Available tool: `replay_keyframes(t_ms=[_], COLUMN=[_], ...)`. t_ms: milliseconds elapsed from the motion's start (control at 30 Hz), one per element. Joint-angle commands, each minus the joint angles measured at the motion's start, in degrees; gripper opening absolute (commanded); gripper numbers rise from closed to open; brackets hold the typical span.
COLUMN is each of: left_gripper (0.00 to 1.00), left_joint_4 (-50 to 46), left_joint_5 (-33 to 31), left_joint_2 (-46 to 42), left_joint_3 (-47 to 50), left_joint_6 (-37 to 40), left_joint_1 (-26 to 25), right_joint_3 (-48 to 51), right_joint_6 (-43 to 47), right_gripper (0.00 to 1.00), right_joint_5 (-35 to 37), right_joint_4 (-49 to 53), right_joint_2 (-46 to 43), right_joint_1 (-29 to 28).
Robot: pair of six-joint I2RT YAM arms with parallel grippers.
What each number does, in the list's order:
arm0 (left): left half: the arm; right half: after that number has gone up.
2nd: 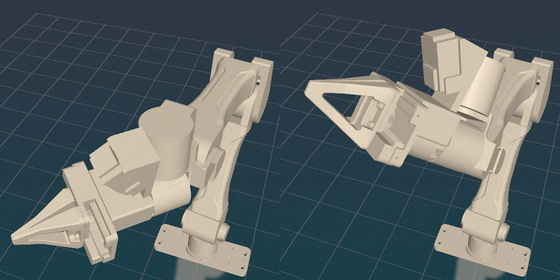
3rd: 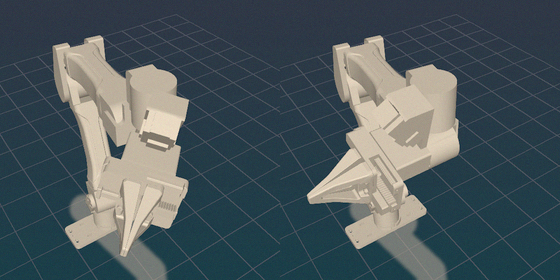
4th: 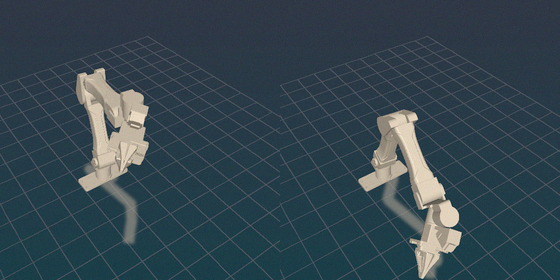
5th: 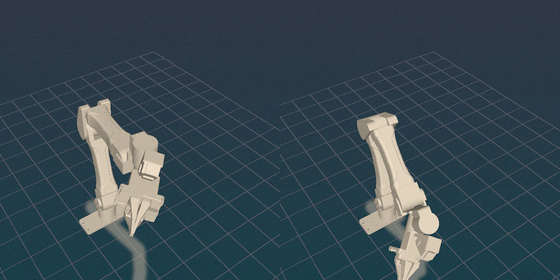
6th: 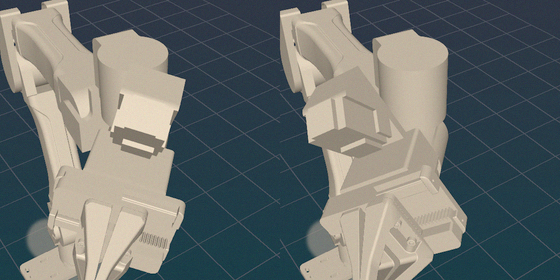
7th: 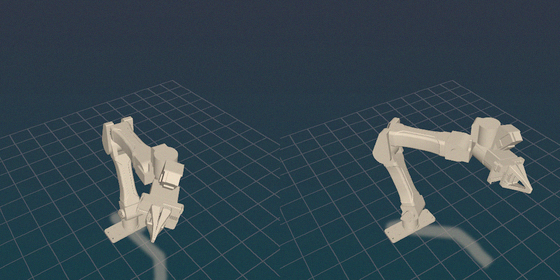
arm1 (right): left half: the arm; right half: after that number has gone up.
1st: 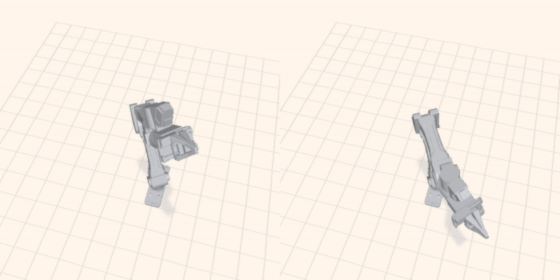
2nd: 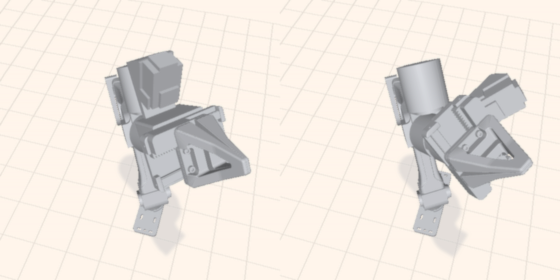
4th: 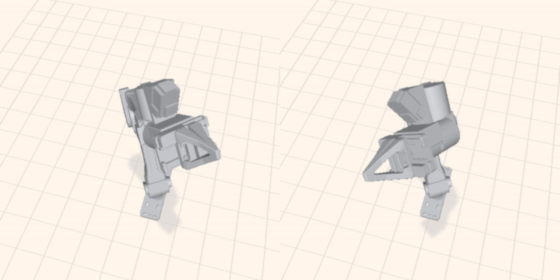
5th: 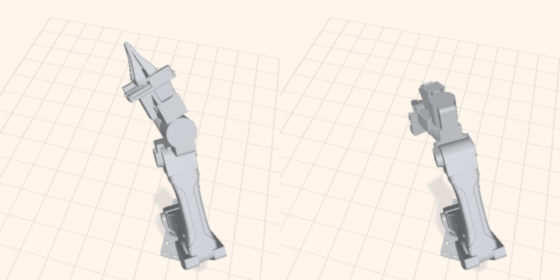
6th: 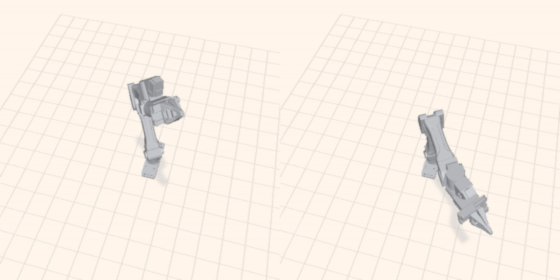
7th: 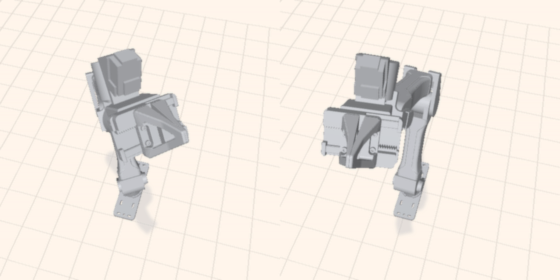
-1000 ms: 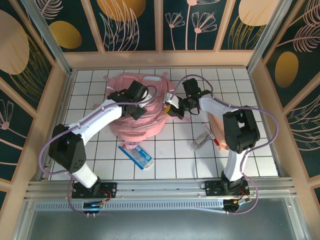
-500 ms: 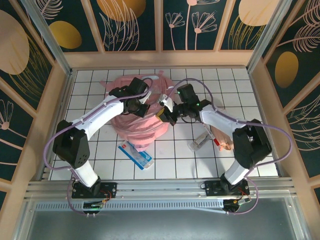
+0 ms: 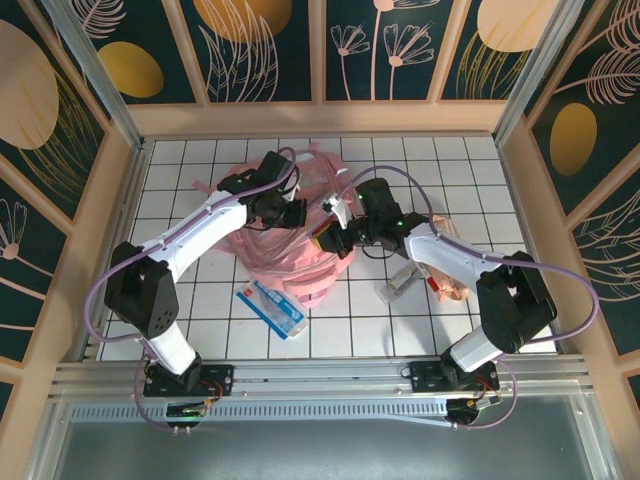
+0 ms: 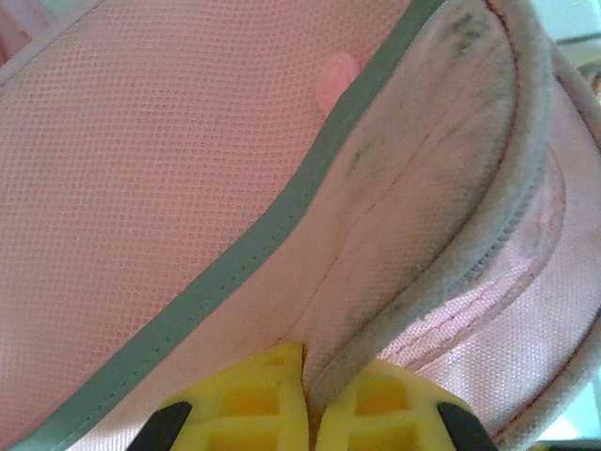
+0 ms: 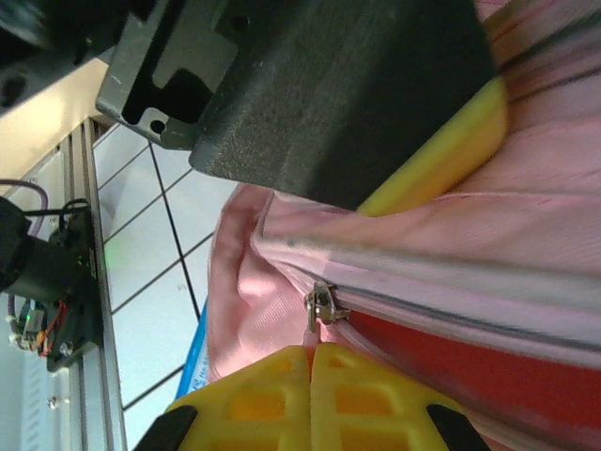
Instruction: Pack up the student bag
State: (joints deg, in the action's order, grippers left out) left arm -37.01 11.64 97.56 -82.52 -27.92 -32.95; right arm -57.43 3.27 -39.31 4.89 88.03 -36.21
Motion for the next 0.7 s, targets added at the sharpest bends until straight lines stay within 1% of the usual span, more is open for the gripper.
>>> replay_keyframes(t_ms=[0, 100, 167, 300, 433, 567, 667], left_gripper=[0.0, 0.0, 0.0, 0.0, 0.0, 0.0, 0.0], left_joint_4=[10.3, 13.9, 16.7, 19.4, 19.5, 18.0, 17.9], left_joint_5=[3.9, 4.8, 5.4, 3.6, 1.6, -0.6, -2.4], left_joint_2=[-0.5, 0.3, 2.4, 4.0, 6.2, 9.9, 12.5], left_joint_3=[-2.9, -2.9, -2.7, -3.8, -8.3, -15.1, -19.7], left_joint_6=[-9.0, -14.1, -16.7, -21.4, -23.0, -23.5, -24.5], left_joint_1=[0.2, -0.1, -0.7, -1.7, -2.6, -3.4, -4.3], right_joint_3=[0.1, 0.8, 2.1, 4.8, 7.3, 11.5, 14.3], right_joint_6=[-6.0, -7.4, -8.1, -8.5, -10.0, -15.3, -18.7], right_gripper=[0.0, 0.0, 0.0, 0.0, 0.0, 0.0, 0.0], right_joint_5=[-0.2, 1.2, 1.7, 1.8, 1.3, 1.0, 3.3], right_joint_4=[-1.7, -2.4, -4.0, -5.2, -6.8, -13.0, -17.8], right_joint_2=[1.1, 1.5, 1.3, 0.6, 0.2, -0.6, -1.5], right_joint_1=[-1.8, -2.0, -2.0, -1.9, -1.9, -2.1, -2.9])
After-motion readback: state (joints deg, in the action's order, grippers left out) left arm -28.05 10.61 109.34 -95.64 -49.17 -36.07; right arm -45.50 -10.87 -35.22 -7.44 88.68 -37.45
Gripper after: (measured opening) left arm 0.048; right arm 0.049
